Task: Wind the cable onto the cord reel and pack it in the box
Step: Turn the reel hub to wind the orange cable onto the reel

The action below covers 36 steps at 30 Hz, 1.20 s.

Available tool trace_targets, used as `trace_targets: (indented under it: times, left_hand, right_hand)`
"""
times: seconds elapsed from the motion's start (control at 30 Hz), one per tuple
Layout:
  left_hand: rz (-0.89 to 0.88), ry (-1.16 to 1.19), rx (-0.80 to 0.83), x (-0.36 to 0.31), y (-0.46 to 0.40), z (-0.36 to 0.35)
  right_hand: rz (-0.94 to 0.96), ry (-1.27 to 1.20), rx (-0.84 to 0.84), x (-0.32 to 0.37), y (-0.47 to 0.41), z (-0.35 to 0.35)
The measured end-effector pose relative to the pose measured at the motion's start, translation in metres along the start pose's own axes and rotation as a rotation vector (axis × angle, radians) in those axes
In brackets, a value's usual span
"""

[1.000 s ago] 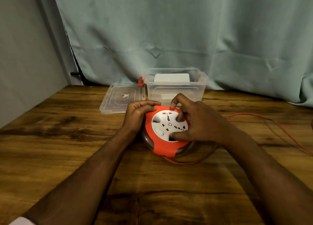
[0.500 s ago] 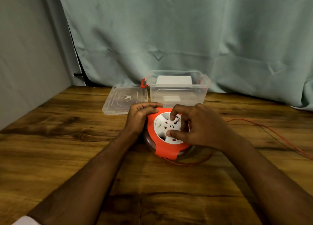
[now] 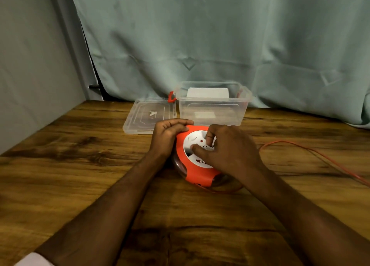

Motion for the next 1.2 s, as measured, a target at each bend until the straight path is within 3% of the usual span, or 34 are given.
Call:
trace_targets:
  times: [0.13, 0.23, 0.47, 0.7, 1.03, 1.2]
  left_hand:
    - [-0.001, 0.027, -0.002, 0.001, -0.001, 0.000]
    - [0.004, 0.019, -0.012, 0.003, -0.001, 0.002]
    - [-0.017, -0.005, -0.010, -0.002, 0.001, 0.001]
    - [0.005, 0.003, -0.009, -0.004, 0.002, -0.001]
    - [0.004, 0.020, 0.001, -0.006, 0.003, -0.001]
    - [0.015, 0.031, 0.001, -0.007, 0.004, -0.001]
  right_hand:
    - [0.178, -0.058, -0.009, 0.005, -0.004, 0.011]
    - [0.277, -0.136, 0.133, 0.002, -0.005, 0.016]
    - [0.327, -0.104, 0.266, -0.007, -0.006, 0.009]
    - [0.286, -0.155, 0.208, -0.010, -0.008, 0.015]
    - [0.186, 0.048, 0.004, 0.000, -0.005, 0.000]
    - [0.229, -0.020, -0.019, 0.006, -0.003, 0.001]
Point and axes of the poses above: each hand's wrist, its own y-axis away from the middle knuckle, its own z-axis out of the back of the hand, x = y × z, the point moved 9 cm from there along -y, towards the middle knuckle, and after that the axes turned 9 degrees about -x, right-handed, at the moved point
